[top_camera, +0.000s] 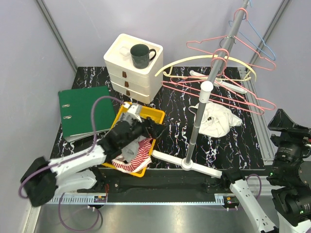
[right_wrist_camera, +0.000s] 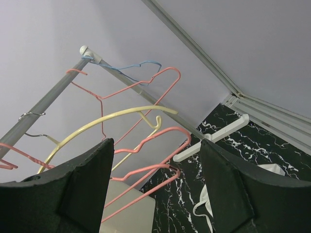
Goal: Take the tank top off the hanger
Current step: Move the tank top to the center of the board, then pick up the tank top from the center of the board, then place the tank top in the bin.
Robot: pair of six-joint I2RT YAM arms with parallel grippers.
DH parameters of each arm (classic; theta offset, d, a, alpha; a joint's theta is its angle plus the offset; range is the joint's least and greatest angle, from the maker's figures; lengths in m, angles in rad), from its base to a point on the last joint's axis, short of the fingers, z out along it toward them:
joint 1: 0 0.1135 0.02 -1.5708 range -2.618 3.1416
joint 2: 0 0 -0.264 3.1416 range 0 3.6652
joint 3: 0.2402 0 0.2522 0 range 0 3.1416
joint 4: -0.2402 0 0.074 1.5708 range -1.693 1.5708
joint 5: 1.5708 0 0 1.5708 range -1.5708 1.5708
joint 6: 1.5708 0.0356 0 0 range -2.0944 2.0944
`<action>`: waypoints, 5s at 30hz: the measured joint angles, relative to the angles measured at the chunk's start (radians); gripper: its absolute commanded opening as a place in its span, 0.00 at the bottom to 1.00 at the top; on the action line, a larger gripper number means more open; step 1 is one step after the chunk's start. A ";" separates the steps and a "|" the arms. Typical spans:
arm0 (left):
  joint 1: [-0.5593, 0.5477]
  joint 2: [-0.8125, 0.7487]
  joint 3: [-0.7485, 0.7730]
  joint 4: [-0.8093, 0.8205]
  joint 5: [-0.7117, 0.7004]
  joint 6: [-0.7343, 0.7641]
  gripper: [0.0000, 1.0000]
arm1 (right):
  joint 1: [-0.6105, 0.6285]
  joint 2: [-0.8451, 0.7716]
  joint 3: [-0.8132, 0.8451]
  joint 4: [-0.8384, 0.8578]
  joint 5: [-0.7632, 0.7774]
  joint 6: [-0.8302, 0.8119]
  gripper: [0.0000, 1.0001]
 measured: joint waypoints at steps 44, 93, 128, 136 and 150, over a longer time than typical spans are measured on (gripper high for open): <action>-0.147 1.289 0.859 0.177 0.004 -0.081 0.00 | 0.000 -0.091 -0.026 -0.093 0.081 -0.066 0.81; -0.301 0.725 0.378 -0.266 -0.317 0.094 0.91 | 0.011 -0.121 -0.012 -0.187 0.082 -0.003 0.82; -0.331 -0.120 0.510 -0.848 -0.421 0.235 0.00 | 0.020 -0.207 -0.064 -0.270 -0.073 0.036 0.81; -0.061 -0.195 0.705 -0.975 -0.358 0.365 0.02 | 0.020 -0.274 -0.077 -0.424 -0.174 0.141 0.81; 0.031 -0.306 -0.021 -0.837 -0.306 0.070 0.08 | 0.020 -0.296 -0.109 -0.584 -0.319 0.264 0.83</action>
